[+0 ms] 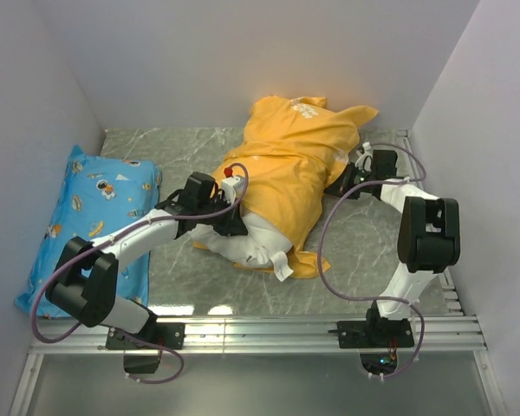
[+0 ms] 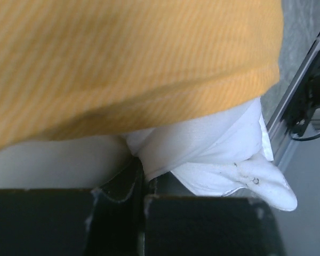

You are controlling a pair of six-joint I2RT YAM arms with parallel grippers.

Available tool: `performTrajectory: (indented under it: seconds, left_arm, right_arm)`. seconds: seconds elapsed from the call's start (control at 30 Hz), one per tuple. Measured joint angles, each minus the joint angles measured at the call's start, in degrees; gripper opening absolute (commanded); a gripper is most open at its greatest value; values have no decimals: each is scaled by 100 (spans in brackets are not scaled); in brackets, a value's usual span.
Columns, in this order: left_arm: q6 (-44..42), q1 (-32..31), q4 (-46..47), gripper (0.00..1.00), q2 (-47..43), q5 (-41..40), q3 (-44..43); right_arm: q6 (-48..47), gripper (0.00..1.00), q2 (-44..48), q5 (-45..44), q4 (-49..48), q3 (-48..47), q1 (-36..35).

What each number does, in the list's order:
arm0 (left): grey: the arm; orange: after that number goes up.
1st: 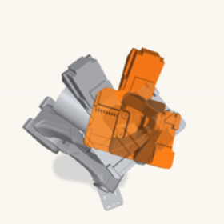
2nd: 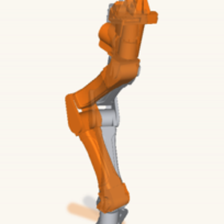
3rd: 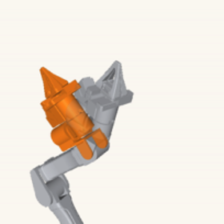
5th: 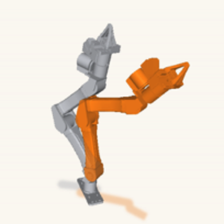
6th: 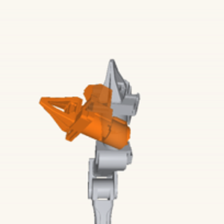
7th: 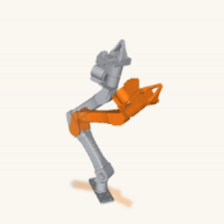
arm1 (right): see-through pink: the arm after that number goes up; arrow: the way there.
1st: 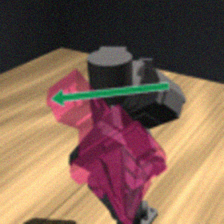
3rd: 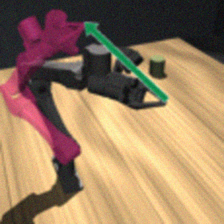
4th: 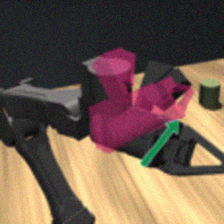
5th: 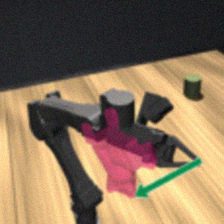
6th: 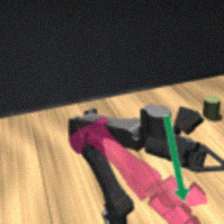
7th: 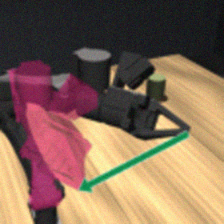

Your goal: Put the pillow into the pillowcase

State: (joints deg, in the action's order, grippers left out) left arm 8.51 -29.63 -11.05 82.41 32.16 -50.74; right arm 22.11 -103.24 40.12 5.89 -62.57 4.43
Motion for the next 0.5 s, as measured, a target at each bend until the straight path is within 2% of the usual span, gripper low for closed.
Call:
performTrajectory:
  seconds: [0.13,0.3,0.4,0.5]
  left_arm:
    - [468,144,116,0,153,199,-52]
    - [1082,280,269,0,247,275,-96]
    - [1379,332,319,0,262,269,-136]
    - [1650,356,525,0,280,254,-162]
  right_arm:
    - [-337,0,278,389,184,2,-310]
    - [-1419,0,1239,610,1012,236,-863]
    - [-2168,0,1882,748,1714,581,-1263]
    - [-2951,0,2046,1346,2859,636,-1513]
